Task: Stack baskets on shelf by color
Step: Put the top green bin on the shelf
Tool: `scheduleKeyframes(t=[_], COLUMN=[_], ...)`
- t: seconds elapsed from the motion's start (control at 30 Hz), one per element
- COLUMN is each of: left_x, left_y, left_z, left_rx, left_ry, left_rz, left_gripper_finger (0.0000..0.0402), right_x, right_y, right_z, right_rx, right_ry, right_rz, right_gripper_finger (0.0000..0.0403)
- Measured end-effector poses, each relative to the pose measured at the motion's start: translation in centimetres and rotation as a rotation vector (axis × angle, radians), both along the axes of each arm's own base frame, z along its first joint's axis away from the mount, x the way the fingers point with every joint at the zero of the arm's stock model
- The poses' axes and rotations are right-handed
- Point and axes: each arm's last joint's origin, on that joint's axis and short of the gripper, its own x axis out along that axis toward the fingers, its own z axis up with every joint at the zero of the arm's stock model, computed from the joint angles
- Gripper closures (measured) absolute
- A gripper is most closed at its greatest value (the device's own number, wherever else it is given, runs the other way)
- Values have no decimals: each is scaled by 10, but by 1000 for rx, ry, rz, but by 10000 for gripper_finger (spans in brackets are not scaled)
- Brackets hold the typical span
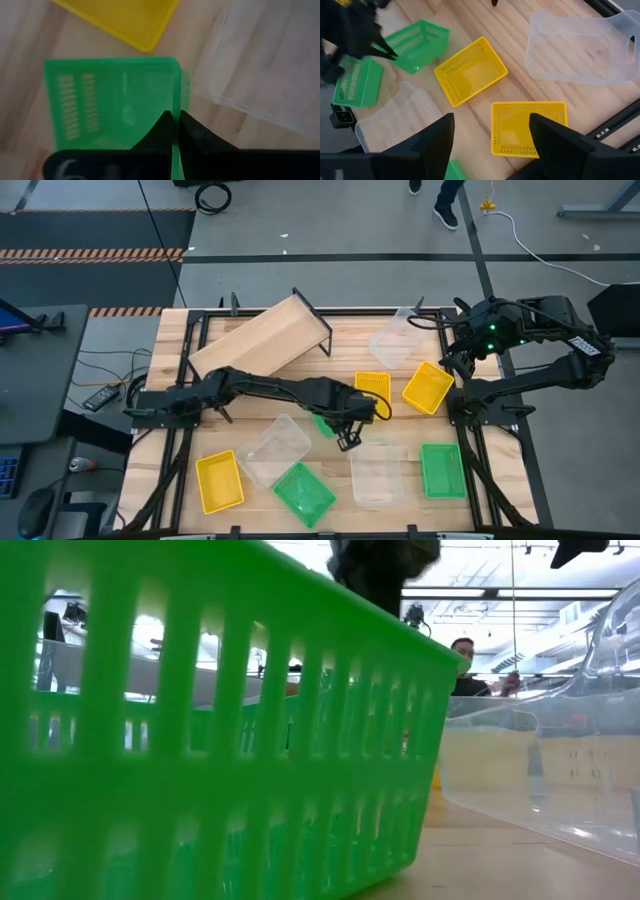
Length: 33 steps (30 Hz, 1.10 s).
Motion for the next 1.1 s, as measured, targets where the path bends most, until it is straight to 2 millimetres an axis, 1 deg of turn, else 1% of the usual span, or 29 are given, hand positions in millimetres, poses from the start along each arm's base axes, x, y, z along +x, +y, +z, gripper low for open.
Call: scheduleKeyframes(t=[0.03,0.1,0.27,0.4,0.67,0.83,0.87,0.97,1.1], left_x=[-4,-11,-30,-51,-87,-118,-122,-127,-127], left_y=[0,0,1,6,7,6,6,4,5], left_z=[10,21,55,84,126,142,144,148,149], left_rx=[6,22,65,91,141,197,205,228,243], left_ry=[-14,-15,-87,-134,-209,-162,-165,-182,-193], left_rz=[5,4,42,87,126,162,168,163,175], left_gripper_finger=[389,389,389,389,389,389,389,389,389], right_x=[0,0,0,0,0,0,0,0,0], right_y=[0,0,-1,-1,-1,-1,-1,-1,-2], right_z=[0,0,0,0,0,0,0,0,0], right_rx=[0,-2,-25,-32,-36,-42,-43,-49,-78], right_ry=[0,0,0,1,1,2,3,4,9], right_rz=[0,-1,-12,-2,5,13,14,14,-7], right_gripper_finger=[139,139,139,139,139,139,139,139,139])
